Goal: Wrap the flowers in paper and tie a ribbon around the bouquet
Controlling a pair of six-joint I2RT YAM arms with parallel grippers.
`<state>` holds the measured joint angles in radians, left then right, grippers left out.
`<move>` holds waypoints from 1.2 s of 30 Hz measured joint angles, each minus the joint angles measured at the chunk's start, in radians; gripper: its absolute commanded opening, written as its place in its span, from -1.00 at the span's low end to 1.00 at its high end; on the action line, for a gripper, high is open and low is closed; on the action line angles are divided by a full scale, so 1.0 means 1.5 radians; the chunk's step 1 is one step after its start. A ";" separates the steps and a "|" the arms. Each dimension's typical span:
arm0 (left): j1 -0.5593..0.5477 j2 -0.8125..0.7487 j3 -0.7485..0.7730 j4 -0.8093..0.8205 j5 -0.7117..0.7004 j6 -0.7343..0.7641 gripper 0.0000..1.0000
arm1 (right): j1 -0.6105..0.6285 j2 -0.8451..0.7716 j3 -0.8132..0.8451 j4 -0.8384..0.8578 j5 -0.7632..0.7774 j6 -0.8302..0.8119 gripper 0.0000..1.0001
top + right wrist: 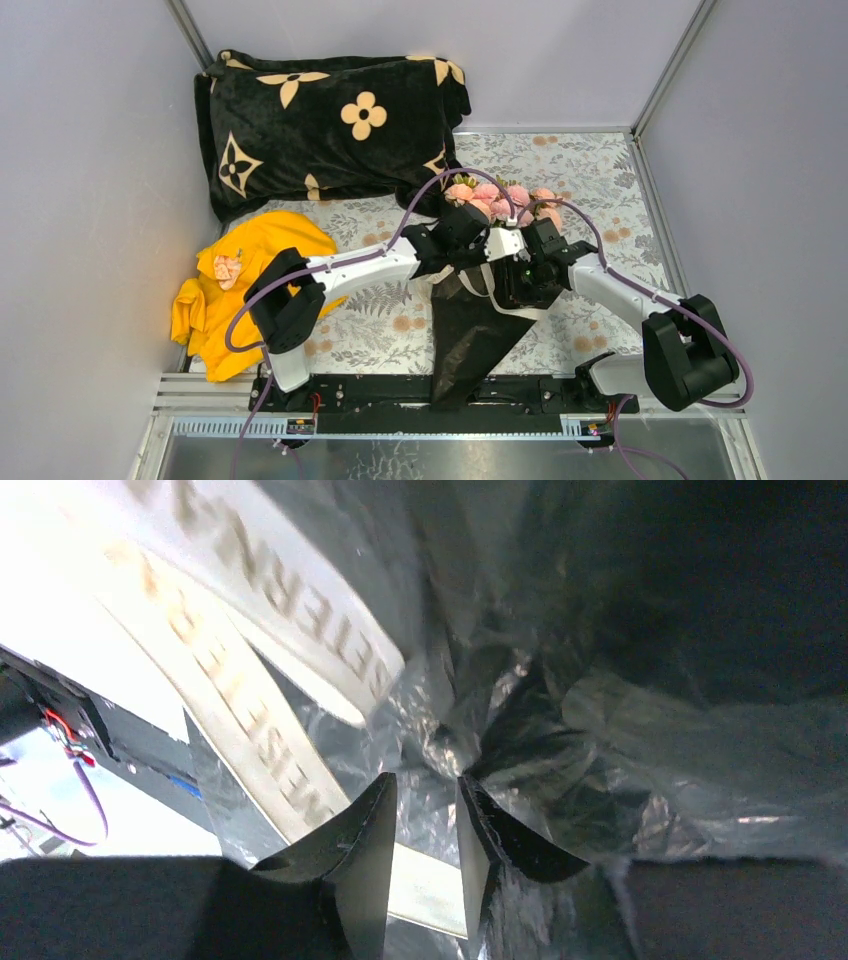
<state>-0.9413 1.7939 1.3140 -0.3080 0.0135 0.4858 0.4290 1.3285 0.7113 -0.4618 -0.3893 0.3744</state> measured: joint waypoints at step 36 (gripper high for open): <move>0.036 0.033 -0.075 0.101 0.017 -0.107 -1.00 | 0.114 -0.332 -0.196 0.413 -0.018 -0.083 -0.31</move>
<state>-0.8871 1.8439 1.2018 -0.1562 0.0383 0.3260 0.5995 0.8299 0.4171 0.1570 -0.4156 0.2501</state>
